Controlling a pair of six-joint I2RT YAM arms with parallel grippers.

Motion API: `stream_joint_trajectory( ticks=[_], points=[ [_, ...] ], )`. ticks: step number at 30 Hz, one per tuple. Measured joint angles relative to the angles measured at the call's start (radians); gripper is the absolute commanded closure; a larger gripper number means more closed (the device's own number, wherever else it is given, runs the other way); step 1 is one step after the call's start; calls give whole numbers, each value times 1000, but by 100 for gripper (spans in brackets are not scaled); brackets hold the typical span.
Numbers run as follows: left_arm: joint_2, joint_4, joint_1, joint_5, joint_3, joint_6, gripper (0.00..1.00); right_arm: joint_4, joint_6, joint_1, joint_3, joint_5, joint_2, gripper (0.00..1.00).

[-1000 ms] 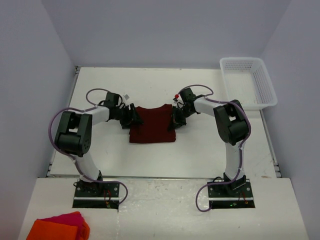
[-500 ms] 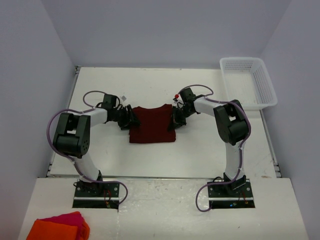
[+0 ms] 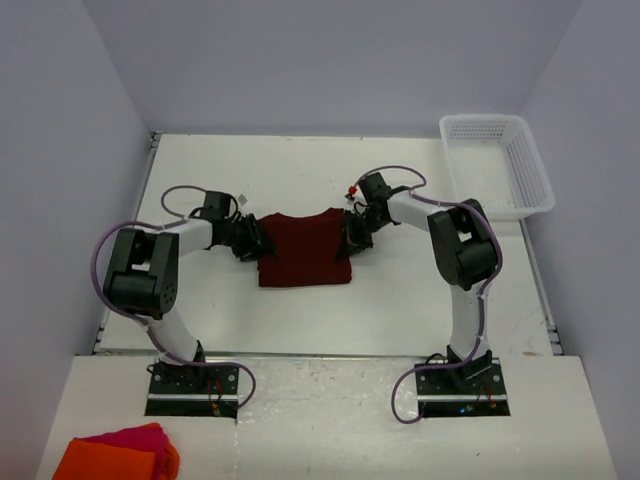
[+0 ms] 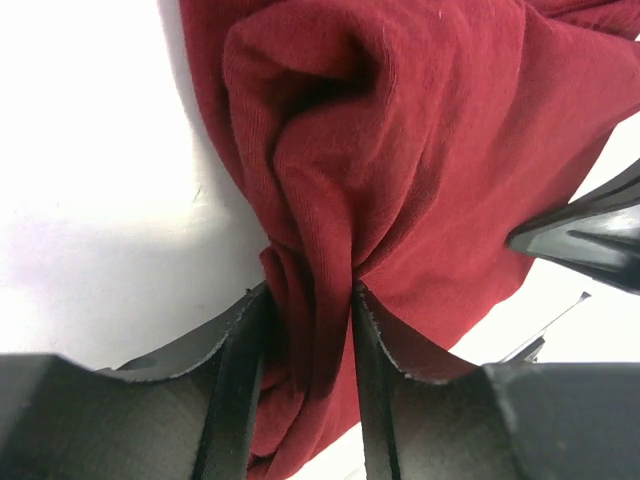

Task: Fold and stack the t-shirts
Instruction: Put the neatly folded tshirt into the corner of the board with the left arm

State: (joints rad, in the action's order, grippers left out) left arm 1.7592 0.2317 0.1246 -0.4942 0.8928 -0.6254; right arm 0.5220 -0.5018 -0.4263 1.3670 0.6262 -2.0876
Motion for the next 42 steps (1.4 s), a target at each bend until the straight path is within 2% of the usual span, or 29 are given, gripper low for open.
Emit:
stream_joint_trajectory(
  ticks=[7, 12, 16, 21, 26, 33, 42],
  points=[
    [-61, 34, 0, 49, -29, 8, 50, 116, 77, 0, 206, -4, -8, 100],
    [-159, 125, 0, 188, -55, 35, 49, 138, 106, 0, 326, -3, -33, 100],
    [-232, 201, 11, 259, -53, 44, 49, 197, 122, 0, 429, -11, -121, 100],
    [-305, 262, 79, 280, -25, 44, 50, 257, 125, 0, 502, -14, -255, 100],
    [-358, 300, 147, 281, 14, 44, 50, 312, 117, 2, 559, -4, -314, 100],
    [-354, 323, 153, 281, 20, 55, 51, 339, 95, 16, 586, -8, -315, 100],
    [-238, 285, 158, 242, 20, 72, 55, 356, 76, 33, 587, -8, -316, 100]
  ],
)
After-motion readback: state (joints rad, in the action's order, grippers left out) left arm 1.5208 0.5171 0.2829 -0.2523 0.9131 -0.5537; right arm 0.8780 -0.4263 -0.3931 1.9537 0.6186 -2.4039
